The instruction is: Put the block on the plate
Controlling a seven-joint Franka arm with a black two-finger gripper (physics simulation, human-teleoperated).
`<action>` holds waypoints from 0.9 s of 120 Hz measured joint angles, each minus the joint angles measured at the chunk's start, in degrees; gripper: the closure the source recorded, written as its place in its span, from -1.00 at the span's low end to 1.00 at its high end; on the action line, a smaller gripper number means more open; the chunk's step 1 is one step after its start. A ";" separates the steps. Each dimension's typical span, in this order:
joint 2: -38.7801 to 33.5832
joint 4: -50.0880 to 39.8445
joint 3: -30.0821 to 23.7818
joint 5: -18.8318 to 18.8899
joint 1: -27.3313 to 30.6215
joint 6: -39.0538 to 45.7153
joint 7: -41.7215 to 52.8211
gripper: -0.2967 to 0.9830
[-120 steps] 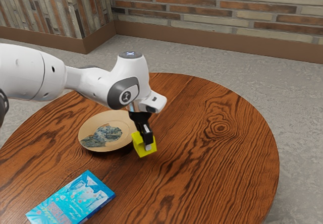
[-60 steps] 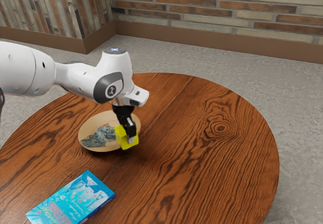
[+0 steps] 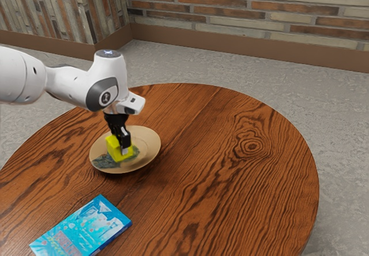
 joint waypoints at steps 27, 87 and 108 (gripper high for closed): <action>1.24 0.96 -0.74 0.72 2.25 0.06 0.82 -0.01; 0.26 1.08 -1.36 0.57 2.35 -0.63 2.61 -0.46; -1.09 1.07 -1.46 0.68 1.77 -1.24 2.73 -0.50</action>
